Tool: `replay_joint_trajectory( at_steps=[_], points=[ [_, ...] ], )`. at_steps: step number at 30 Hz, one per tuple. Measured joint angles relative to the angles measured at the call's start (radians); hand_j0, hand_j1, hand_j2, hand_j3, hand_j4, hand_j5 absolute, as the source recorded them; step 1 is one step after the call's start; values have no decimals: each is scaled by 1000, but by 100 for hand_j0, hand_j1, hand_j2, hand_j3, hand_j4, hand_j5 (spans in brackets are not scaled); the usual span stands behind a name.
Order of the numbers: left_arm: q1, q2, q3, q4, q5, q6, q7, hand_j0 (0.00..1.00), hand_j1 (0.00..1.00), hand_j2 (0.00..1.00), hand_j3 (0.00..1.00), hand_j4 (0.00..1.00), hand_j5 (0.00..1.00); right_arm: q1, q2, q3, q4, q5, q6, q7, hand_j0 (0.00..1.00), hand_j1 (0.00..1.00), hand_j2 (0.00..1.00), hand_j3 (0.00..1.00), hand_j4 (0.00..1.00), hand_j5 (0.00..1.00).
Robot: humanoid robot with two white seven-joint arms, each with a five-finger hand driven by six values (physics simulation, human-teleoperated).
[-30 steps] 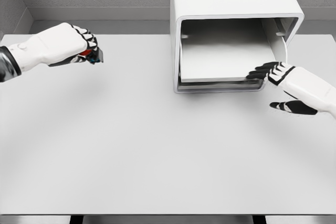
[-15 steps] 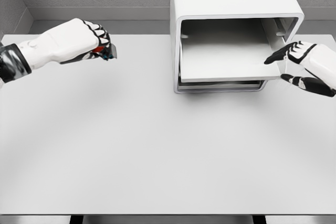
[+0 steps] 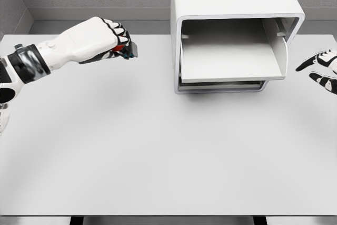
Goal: Slide open multi-storey tabletop storage cabinets and put open load switch and slide close multi-storey tabletop storage cabinets
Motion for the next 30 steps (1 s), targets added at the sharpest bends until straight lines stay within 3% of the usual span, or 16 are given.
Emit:
replay_joint_trajectory(
  at_steps=[8, 30],
  points=[
    [-14, -40, -6, -5, -2, 0, 0, 39, 39, 39, 39, 39, 39, 121, -1, -37, 6, 14, 0, 18, 56, 56, 56, 56, 56, 56],
    [-15, -123, -11, -74, -2, 0, 0, 39, 39, 39, 39, 39, 39, 152, 10, -50, -32, 20, 0, 25, 58, 58, 58, 58, 58, 58]
  ],
)
